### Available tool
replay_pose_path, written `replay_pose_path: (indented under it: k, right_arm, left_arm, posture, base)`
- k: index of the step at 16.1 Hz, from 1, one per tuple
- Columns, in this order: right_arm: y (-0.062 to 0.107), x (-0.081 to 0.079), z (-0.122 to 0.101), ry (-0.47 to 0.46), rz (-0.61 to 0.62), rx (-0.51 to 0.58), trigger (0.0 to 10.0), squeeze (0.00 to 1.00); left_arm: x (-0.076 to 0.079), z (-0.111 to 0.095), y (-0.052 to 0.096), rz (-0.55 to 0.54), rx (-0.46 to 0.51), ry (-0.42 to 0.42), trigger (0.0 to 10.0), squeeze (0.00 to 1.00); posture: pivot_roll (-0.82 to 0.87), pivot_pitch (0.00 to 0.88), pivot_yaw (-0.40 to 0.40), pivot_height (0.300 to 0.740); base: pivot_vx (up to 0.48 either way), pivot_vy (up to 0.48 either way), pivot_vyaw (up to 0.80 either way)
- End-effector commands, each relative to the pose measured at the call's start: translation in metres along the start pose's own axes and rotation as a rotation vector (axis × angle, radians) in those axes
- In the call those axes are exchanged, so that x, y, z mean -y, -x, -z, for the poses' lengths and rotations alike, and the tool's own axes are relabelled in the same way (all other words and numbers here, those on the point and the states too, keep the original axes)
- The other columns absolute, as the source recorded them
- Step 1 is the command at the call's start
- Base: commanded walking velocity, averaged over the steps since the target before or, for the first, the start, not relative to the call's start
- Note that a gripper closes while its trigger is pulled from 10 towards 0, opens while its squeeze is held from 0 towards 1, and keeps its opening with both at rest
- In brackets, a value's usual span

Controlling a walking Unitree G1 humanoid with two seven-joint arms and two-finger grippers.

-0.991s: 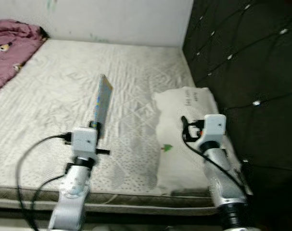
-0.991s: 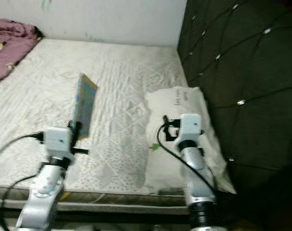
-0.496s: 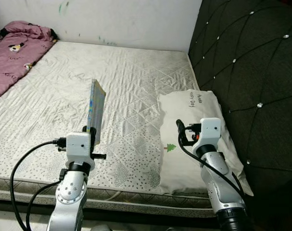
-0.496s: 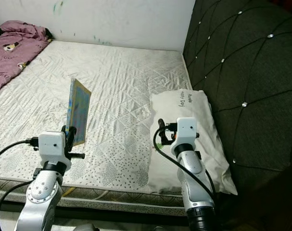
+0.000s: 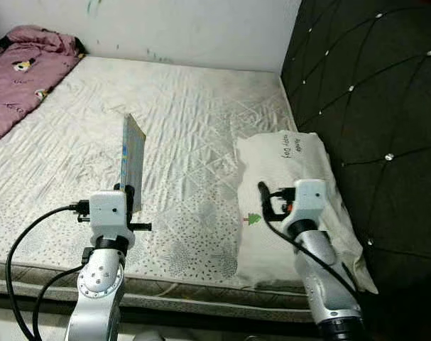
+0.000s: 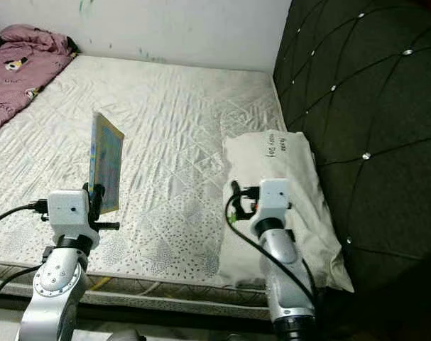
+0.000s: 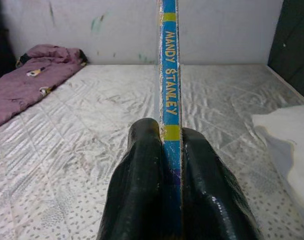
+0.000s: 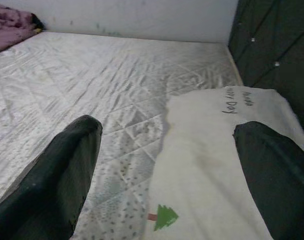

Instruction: Clean up the room

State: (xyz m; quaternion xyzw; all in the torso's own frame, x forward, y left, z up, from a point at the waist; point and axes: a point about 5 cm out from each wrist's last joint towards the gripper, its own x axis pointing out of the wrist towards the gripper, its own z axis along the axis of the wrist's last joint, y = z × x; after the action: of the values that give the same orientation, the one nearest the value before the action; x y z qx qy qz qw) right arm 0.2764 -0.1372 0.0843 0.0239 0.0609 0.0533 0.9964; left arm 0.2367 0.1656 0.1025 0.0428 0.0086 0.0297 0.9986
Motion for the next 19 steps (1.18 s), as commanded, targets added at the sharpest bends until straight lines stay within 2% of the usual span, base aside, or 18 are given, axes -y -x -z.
replay_pose_path:
  k: [1,2,4,8,10,11,14,19]
  right_arm:
    - [0.002,-0.001,-0.006,0.009,-0.008,0.018,10.0,0.0]
    - [0.002,0.0,-0.005,0.007,-0.007,0.014,10.0,0.0]
    - [0.004,0.0,-0.005,0.006,-0.007,0.006,10.0,0.0]
    - [0.004,0.001,-0.005,0.001,0.019,0.006,10.0,0.0]
    - [0.004,0.009,-0.007,0.011,0.092,0.026,10.0,0.0]
    - [0.007,0.022,-0.01,0.008,0.195,0.031,10.0,0.0]
    - [0.004,0.018,-0.008,-0.005,0.164,0.02,10.0,0.0]
    - [0.001,0.014,-0.012,0.009,0.151,0.035,10.0,0.0]
  left_arm:
    - [-0.003,-0.006,0.003,0.01,0.024,0.026,10.0,0.0]
    - [-0.006,-0.003,0.007,-0.003,0.004,-0.001,10.0,0.0]
    - [-0.008,0.0,0.011,-0.015,-0.01,0.007,10.0,0.0]
    - [-0.007,0.001,0.011,0.013,-0.015,0.009,10.0,0.0]
    - [-0.007,0.0,0.01,0.012,-0.011,0.0,10.0,0.0]
    - [-0.008,-0.001,0.01,-0.005,-0.006,-0.011,10.0,0.0]
    - [-0.008,0.0,0.009,-0.001,-0.01,-0.021,10.0,0.0]
    - [-0.008,0.0,0.006,-0.006,-0.006,-0.021,10.0,0.0]
  posture:
    - [0.09,0.005,-0.047,0.74]
    - [0.09,0.008,-0.048,0.74]
    - [0.09,0.01,-0.051,0.74]
    - [0.09,0.005,-0.045,0.74]
    - [0.1,0.003,-0.046,0.74]
    - [0.1,0.001,-0.045,0.74]
    - [0.09,0.0,-0.041,0.74]
    - [0.1,0.0,-0.042,0.74]
  base:
    - [0.0,0.0,0.0]
    - [0.0,0.0,0.0]
    - [0.0,0.0,0.0]
    - [0.0,0.0,0.0]
    - [0.0,0.0,-0.2]
    - [0.0,0.0,0.0]
    - [0.0,0.0,0.0]
    - [0.0,0.0,-0.71]
